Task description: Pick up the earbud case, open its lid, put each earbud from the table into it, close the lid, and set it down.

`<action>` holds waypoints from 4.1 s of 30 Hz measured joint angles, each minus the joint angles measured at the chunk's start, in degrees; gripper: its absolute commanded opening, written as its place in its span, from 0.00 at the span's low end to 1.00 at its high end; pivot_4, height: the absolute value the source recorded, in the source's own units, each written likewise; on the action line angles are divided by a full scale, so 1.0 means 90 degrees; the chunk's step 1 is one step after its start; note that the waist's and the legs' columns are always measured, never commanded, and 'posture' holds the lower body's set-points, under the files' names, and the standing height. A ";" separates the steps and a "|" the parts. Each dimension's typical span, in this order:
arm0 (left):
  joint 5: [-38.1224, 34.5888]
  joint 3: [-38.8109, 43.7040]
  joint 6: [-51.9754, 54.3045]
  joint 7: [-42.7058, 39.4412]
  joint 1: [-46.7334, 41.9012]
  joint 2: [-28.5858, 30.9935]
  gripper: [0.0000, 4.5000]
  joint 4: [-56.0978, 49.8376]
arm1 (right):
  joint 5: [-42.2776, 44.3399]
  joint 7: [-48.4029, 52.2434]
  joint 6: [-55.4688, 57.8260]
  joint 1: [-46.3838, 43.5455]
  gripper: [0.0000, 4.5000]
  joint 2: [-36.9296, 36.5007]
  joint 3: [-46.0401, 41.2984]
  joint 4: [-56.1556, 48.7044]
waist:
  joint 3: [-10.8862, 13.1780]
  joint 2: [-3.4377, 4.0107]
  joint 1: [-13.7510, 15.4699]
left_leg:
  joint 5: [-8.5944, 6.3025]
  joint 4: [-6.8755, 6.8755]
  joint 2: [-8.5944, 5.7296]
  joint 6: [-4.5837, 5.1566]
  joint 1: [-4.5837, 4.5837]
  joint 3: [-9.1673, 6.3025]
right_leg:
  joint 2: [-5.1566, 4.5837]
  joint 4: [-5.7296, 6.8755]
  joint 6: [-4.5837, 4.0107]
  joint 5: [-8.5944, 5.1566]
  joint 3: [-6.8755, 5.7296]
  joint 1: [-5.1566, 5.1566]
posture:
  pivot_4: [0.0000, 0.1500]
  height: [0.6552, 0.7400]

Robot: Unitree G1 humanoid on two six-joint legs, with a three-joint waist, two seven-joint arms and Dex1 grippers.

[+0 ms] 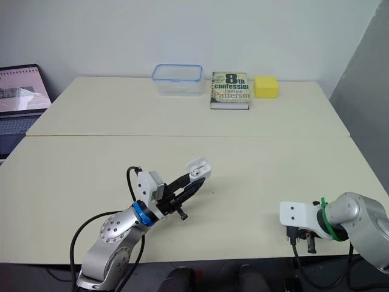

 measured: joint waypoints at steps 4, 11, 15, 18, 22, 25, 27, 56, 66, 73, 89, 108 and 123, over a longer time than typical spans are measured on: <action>-0.0001 -0.0004 -0.0018 -0.0019 -0.0106 -0.0009 0.17 0.0118 | 0.0207 -0.0194 -0.0180 -0.0672 0.08 0.0520 -0.0368 0.0114 | 0.0001 0.0001 -0.0003 | 0.0000 -0.0002 0.0003 0.0000 -0.0001 -0.0001 | 0.0006 0.0003 0.0001 0.0000 -0.0001 -0.0003 | 1.00 1.00; -0.0007 -0.0018 -0.0193 -0.0021 -0.0346 -0.0144 0.17 0.0254 | 0.1346 -0.1520 -0.0364 -0.1966 0.08 0.3557 -0.1246 0.0301 | 0.0003 -0.0003 0.0000 | 0.0000 -0.0008 0.0007 0.0000 -0.0009 -0.0017 | 0.0016 0.0006 0.0002 0.0001 -0.0010 -0.0005 | 1.00 1.00; -0.0007 -0.0031 -0.0254 -0.0014 -0.0495 -0.0212 0.17 0.0297 | 0.1932 -0.2385 -0.0611 -0.2111 0.08 0.5057 -0.1452 0.0165 | 0.0005 0.0001 0.0016 | 0.0000 -0.0007 0.0006 0.0000 -0.0012 -0.0018 | 0.0014 0.0007 0.0002 0.0001 -0.0010 -0.0005 | 1.00 1.00; -0.0007 -0.0068 -0.0271 -0.0011 -0.0570 -0.0290 0.17 0.0326 | 0.2122 -0.2987 -0.0633 -0.2106 0.08 0.5785 -0.1369 -0.0015 | 0.0004 0.0003 0.0015 | 0.0001 -0.0004 0.0005 0.0000 -0.0009 -0.0018 | 0.0012 0.0013 0.0001 0.0002 -0.0008 -0.0003 | 1.00 1.00; -0.0007 -0.0094 -0.0280 -0.0012 -0.0657 -0.0343 0.17 0.0379 | 0.2077 -0.3342 -0.0763 -0.1959 0.08 0.6019 -0.1134 -0.0018 | 0.0003 0.0005 0.0008 | 0.0001 -0.0004 0.0005 0.0001 -0.0003 -0.0016 | 0.0013 0.0016 -0.0002 0.0004 -0.0006 -0.0002 | 1.00 1.00; -0.0007 -0.0115 -0.0286 -0.0011 -0.0705 -0.0393 0.17 0.0421 | 0.2065 -0.3549 -0.0817 -0.1893 0.08 0.6165 -0.1032 0.0051 | 0.0003 0.0005 0.0002 | 0.0001 -0.0006 0.0008 0.0001 -0.0004 -0.0017 | 0.0016 0.0018 -0.0003 0.0004 -0.0006 -0.0005 | 1.00 1.00; -0.0006 -0.0113 -0.0287 -0.0005 -0.0725 -0.0394 0.17 0.0423 | 0.2044 -0.3626 -0.0888 -0.1892 0.08 0.6157 -0.0988 0.0051 | 0.0003 0.0005 0.0002 | 0.0001 -0.0006 0.0008 0.0001 -0.0004 -0.0018 | 0.0017 0.0018 -0.0003 0.0004 -0.0007 -0.0005 | 1.00 1.00; -0.0007 -0.0116 -0.0278 -0.0031 -0.0817 -0.0394 0.17 0.0485 | 0.0804 -0.3821 -0.2719 -0.1148 0.08 0.5795 -0.0162 0.0599 | 0.0003 0.0005 0.0002 | 0.0001 -0.0006 0.0008 0.0001 -0.0004 -0.0016 | 0.0017 0.0014 -0.0003 0.0004 -0.0005 -0.0005 | 1.00 1.00; -0.0007 -0.0049 -0.0268 -0.0015 -0.0770 -0.0365 0.17 0.0485 | 0.1088 -0.3715 -0.2408 -0.1005 0.63 0.5653 -0.0296 0.0493 | 0.0003 0.0005 0.0002 | 0.0001 -0.0007 0.0008 0.0001 -0.0005 -0.0018 | 0.0017 0.0013 -0.0003 0.0003 -0.0007 -0.0005 | 1.00 1.00; -0.0086 -0.0055 -0.0242 -0.0180 -0.0965 -0.0376 0.17 0.0625 | 0.1808 -0.3458 -0.1883 -0.0621 0.64 0.4990 -0.1061 -0.0221 | 0.0003 0.0005 0.0017 | 0.0000 -0.0005 0.0005 0.0001 -0.0007 -0.0017 | 0.0014 0.0009 -0.0003 0.0003 -0.0007 -0.0003 | 1.00 1.00; -0.1518 -0.0830 0.1372 -0.2717 -0.2164 0.0076 0.17 0.1177 | 0.3226 -0.1419 -0.0671 -0.1419 0.00 0.2151 -0.2337 0.0802 | 0.0009 0.0012 -0.0015 | -0.0001 -0.0007 0.0006 0.0004 -0.0008 -0.0012 | 0.0020 0.0005 -0.0010 -0.0002 -0.0007 -0.0007 | 1.00 1.00; -0.1512 -0.0991 0.1598 -0.3333 -0.2473 0.0079 0.17 0.1404 | 0.4537 0.0416 0.0263 -0.2592 0.00 0.1804 -0.1549 0.0953 | 0.0012 0.0014 -0.0001 | -0.0002 -0.0006 0.0008 0.0005 -0.0012 -0.0015 | 0.0021 0.0003 -0.0008 -0.0003 -0.0009 -0.0008 | 1.00 1.00; -0.2024 -0.0696 0.3882 -0.2191 -0.2650 0.0110 0.17 0.1579 | 0.3664 -0.0220 -0.0308 -0.2157 0.00 0.1823 -0.1431 0.0886 | 0.0012 0.0014 -0.0010 | -0.0002 -0.0003 0.0006 0.0005 -0.0012 -0.0018 | 0.0020 0.0003 -0.0006 -0.0003 -0.0013 -0.0006 | 1.00 1.00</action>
